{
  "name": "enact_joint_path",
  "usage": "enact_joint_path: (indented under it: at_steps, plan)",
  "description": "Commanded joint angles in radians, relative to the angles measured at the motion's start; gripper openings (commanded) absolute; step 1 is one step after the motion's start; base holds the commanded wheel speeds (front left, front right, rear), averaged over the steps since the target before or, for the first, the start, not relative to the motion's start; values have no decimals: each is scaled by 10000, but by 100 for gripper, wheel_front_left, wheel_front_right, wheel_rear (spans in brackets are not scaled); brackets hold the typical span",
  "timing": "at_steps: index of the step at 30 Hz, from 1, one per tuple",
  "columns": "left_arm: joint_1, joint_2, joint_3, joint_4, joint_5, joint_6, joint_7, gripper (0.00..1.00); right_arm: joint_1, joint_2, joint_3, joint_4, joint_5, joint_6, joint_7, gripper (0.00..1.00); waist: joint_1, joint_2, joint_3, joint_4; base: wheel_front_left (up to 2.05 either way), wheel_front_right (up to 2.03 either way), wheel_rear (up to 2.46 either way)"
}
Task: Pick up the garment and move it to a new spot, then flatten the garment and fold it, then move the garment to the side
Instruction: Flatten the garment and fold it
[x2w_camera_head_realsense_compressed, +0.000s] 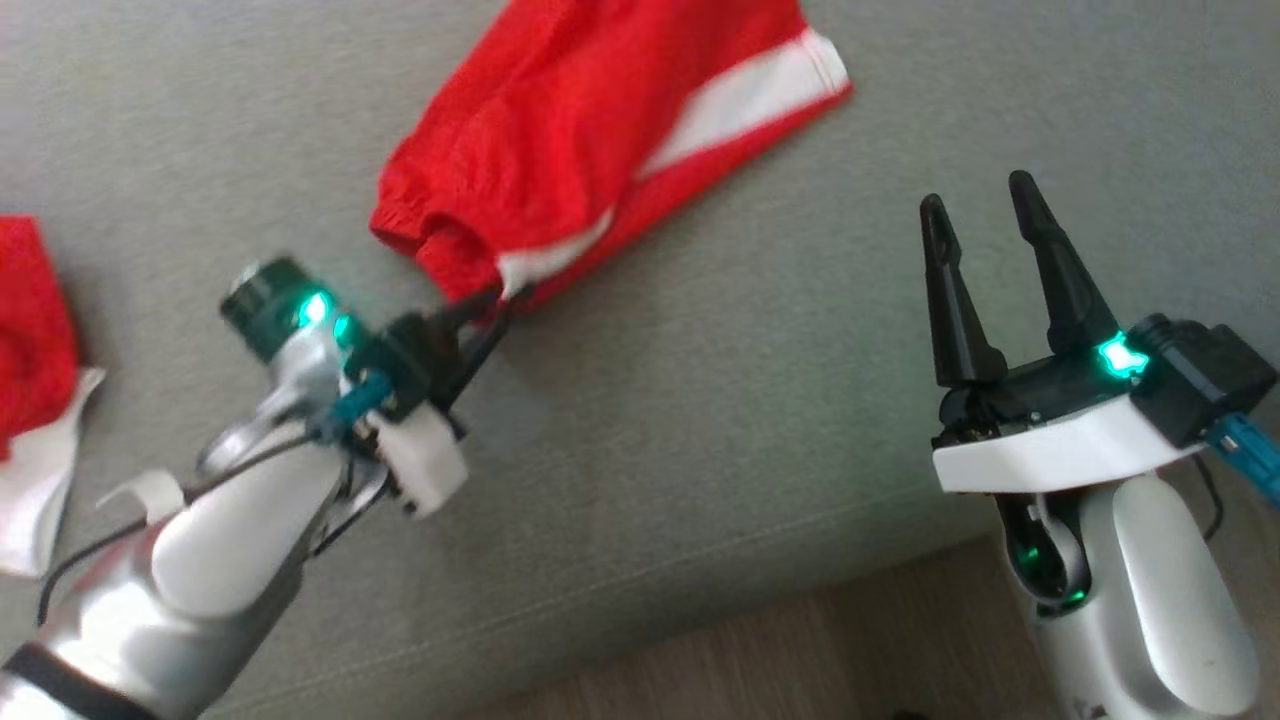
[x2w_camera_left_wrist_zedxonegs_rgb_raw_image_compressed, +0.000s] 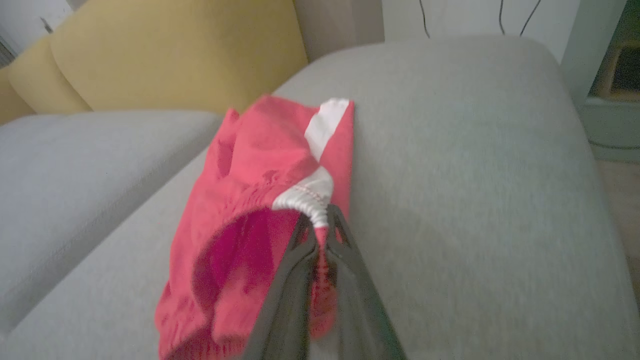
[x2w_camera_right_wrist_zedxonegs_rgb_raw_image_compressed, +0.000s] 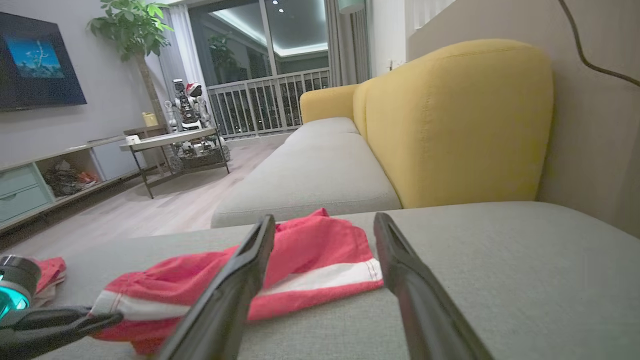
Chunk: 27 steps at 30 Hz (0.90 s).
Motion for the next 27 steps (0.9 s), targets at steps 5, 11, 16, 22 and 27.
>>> enact_joint_path:
  at_steps: [5, 11, 16, 22, 27]
  plan:
    - [43, 284, 434, 336, -276, 133, -50, 0, -305, 17, 216, -188, -296, -2, -63, 100, 0, 0, -266, 655, 0, 0, 0]
    - [433, -194, 858, 751, -500, 461, -50, 100, -265, 17, 271, -16, -540, -2, -63, 100, 0, 0, -449, 1008, 0, 0, 0]
    - [724, -526, 1268, 774, -727, 533, -50, 100, -196, 17, 177, 138, -700, -2, -63, 100, 0, 0, -613, 1203, 0, 0, 0]
    - [1507, -935, 2736, -249, -1311, 779, -51, 100, -76, 17, -42, 282, -910, -2, -63, 100, 0, 0, -984, 1476, 0, 0, 0]
    - [2713, -1438, 4569, -1953, -1424, 1201, -51, 100, 246, 17, -367, 265, -1091, -2, -63, 100, 0, 0, -1311, 1743, 0, 0, 0]
